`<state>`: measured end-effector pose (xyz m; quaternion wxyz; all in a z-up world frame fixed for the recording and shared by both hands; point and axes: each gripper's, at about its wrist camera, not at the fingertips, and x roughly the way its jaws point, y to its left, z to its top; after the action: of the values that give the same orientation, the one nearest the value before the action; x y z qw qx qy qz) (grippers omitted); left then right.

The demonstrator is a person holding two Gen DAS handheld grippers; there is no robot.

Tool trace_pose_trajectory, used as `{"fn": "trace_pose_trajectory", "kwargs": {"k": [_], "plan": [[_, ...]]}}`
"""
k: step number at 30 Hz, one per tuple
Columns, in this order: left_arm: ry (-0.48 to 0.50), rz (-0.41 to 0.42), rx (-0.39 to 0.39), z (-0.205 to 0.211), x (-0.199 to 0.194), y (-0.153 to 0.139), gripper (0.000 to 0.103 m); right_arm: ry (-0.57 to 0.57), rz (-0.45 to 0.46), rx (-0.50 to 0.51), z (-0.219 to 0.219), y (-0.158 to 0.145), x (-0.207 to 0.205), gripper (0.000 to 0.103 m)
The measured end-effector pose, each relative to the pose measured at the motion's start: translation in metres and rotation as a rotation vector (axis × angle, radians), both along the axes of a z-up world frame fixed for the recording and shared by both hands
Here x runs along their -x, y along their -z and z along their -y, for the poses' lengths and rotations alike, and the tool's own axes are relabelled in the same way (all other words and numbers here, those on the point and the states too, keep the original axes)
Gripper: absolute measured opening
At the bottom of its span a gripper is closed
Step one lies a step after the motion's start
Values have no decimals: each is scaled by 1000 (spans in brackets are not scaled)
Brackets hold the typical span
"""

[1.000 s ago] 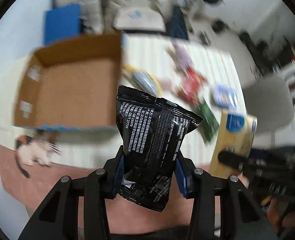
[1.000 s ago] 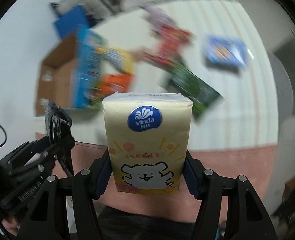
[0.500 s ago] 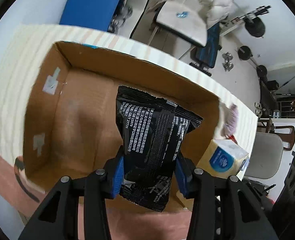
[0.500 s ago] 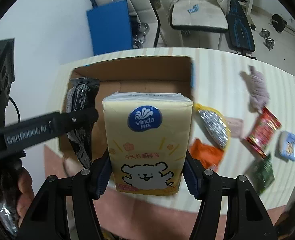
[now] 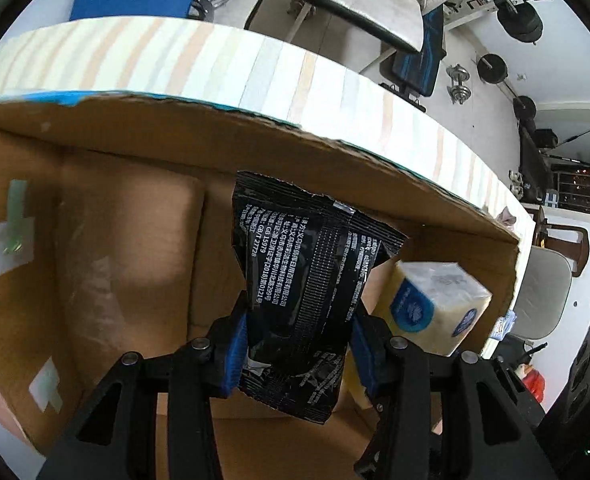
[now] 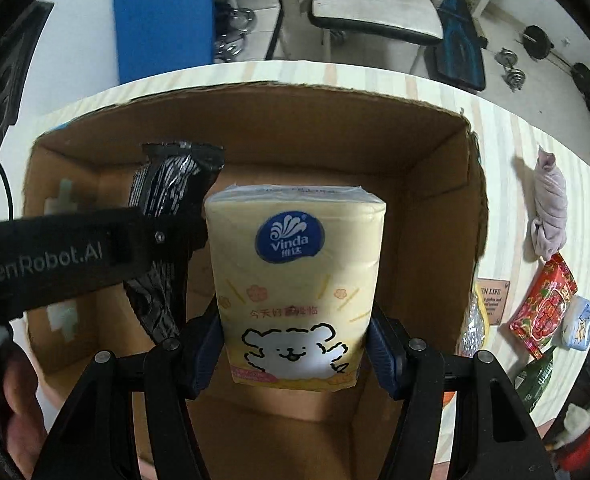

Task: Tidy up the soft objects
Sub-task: 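Carry both items into the cardboard box and open both tools, then grasp the red snack bag with left tool while right tool grasps blue tissue pack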

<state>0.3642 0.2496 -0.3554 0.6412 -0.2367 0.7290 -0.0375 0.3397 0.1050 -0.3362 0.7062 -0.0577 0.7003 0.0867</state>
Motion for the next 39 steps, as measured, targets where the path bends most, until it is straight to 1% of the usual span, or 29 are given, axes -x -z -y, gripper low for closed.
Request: {"fn": "trace_pose_trajectory", "kwargs": {"k": [2, 4, 5, 6, 7, 8, 9, 10, 12, 15, 17, 18, 19, 21, 22, 28, 29, 34, 35, 39], "plan": [[5, -16, -2, 0, -2, 6, 44, 11, 14, 33, 0, 5, -2, 66], [3, -46, -7, 2, -1, 12, 45, 24, -10, 57, 2, 12, -3, 67], [12, -52, -5, 4, -2, 13, 51, 30, -17, 60, 3, 15, -4, 67], [21, -52, -16, 6, -1, 13, 59, 36, -16, 63, 4, 15, -3, 67], [31, -46, -33, 8, 0, 10, 63, 42, -10, 65, 5, 13, -2, 69], [39, -37, -43, 9, 1, 8, 71, 45, -2, 69, 6, 11, -1, 72], [47, -25, -55, 10, 3, 4, 78, 48, -2, 65, 8, 10, -1, 79], [53, -20, -63, 10, 4, 2, 81, 54, -3, 58, 9, 9, 0, 81], [68, -4, -75, 10, 9, -5, 89, 66, 3, 58, 13, 4, 2, 81], [82, 17, -101, 8, 18, -13, 96, 79, 1, 34, 17, -4, 9, 81], [76, 36, -115, 5, 30, -22, 98, 79, 1, 10, 18, -11, 16, 86], [73, 45, -120, 3, 36, -26, 99, 79, -1, -2, 19, -14, 19, 93], [70, 60, -125, 2, 44, -31, 100, 77, 3, 0, 20, -18, 25, 103], [63, 87, -146, -1, 58, -41, 102, 67, 15, -3, 20, -24, 32, 103], [60, 98, -160, 4, 56, -42, 102, 60, 20, 0, 19, -27, 36, 103], [42, 179, -242, -5, 93, -71, 102, 47, 46, 5, 25, -42, 63, 103], [39, 193, -254, -6, 98, -76, 102, 45, 48, 5, 26, -43, 63, 103], [48, 259, -350, -5, 124, -98, 102, 29, 89, 9, 31, -62, 88, 103], [48, 265, -360, -1, 121, -98, 102, 31, 100, 4, 32, -65, 94, 103], [37, 296, -390, -2, 143, -114, 102, 40, 137, -7, 36, -80, 109, 103]]}}
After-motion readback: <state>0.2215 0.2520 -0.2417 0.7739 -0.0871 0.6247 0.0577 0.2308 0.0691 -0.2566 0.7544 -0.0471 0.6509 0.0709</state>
